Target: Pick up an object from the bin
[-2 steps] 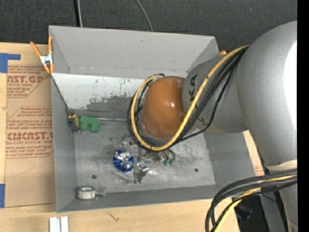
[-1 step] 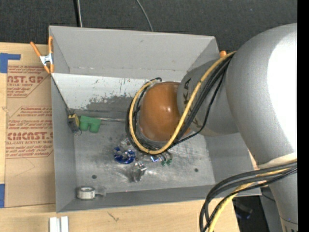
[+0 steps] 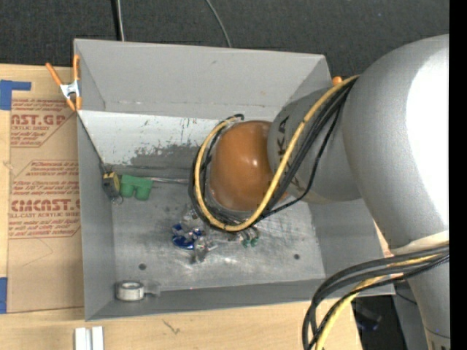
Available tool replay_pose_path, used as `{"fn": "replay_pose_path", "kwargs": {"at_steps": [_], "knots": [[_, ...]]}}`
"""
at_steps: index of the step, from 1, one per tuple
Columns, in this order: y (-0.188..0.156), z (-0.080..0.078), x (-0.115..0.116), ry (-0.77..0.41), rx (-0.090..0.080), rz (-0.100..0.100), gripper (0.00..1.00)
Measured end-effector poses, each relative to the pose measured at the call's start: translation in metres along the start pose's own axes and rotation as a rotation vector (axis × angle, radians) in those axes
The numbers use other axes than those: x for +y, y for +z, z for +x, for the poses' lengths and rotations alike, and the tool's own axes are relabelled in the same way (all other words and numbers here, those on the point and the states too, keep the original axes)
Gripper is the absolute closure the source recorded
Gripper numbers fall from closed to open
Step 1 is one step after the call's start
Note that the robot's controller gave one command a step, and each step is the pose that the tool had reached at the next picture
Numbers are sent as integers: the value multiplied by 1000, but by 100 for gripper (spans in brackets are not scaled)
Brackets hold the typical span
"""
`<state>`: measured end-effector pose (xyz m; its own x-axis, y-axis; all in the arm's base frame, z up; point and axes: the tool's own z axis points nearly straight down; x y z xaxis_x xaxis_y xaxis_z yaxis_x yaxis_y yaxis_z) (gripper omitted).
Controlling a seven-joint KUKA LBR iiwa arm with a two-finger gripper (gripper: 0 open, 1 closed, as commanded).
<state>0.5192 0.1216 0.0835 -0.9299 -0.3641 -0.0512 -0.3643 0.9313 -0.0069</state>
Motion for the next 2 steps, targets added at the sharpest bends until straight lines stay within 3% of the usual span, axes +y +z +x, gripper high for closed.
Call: {"fn": "replay_pose_path", "kwargs": {"at_steps": [1,2], "knots": [[-94,4,-2,-20,42,-6,100],[-177,-1,-12,-11,40,-5,100]]}}
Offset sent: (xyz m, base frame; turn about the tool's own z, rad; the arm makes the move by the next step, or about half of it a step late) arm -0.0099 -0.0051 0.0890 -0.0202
